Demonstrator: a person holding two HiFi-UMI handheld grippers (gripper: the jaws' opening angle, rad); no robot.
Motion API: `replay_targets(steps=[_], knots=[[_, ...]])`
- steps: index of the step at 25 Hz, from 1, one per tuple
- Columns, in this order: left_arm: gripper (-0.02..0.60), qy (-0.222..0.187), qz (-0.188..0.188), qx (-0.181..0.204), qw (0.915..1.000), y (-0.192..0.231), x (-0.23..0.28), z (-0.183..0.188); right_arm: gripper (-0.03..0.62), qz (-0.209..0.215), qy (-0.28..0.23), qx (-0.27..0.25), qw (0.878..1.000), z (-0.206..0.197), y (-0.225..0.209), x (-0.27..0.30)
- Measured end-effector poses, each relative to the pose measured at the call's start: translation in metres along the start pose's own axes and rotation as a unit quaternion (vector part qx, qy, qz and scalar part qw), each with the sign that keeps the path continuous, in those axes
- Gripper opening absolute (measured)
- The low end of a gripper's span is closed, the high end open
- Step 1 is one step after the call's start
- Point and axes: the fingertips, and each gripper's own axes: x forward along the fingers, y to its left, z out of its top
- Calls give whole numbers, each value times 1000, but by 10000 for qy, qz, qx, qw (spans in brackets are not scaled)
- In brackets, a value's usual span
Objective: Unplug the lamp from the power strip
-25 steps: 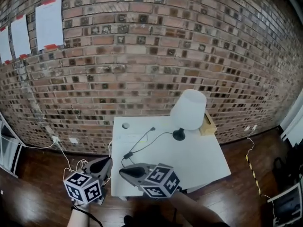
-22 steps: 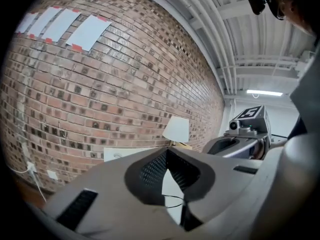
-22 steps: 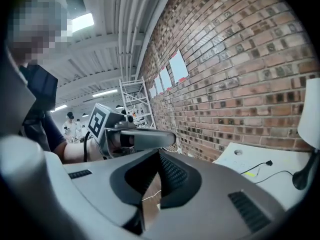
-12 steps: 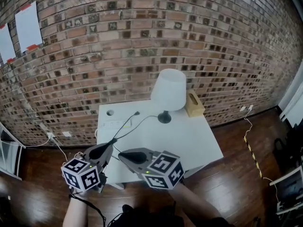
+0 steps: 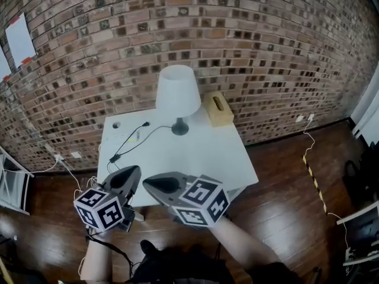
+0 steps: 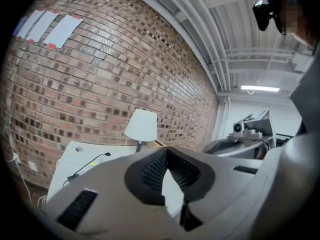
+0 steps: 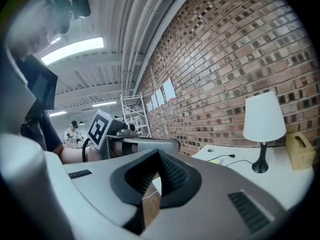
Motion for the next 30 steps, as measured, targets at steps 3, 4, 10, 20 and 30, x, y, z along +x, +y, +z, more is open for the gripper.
replay_targets(steps=[3,4,10,20,30], knots=[[3,114,193,-9,9997,-19,3,-13,3,143,-7,83,9999,-7,-4,-20],[3,159,247,-9,9996,-23,2,-17,3,199,-2,116,9997,-10,-3,-24],[3,224,616,-95,9978,-28,-19,-28,3,651,-24,202,9977,-19,17,-26],[3,79,1220,-383,9918,-1,-84,-43,3,1111,255,264,9931,-34,54,5],[3,-264,1460,-357,9883,27,-198,-37,3,1259,-17,-197,9918,-15,134,49]])
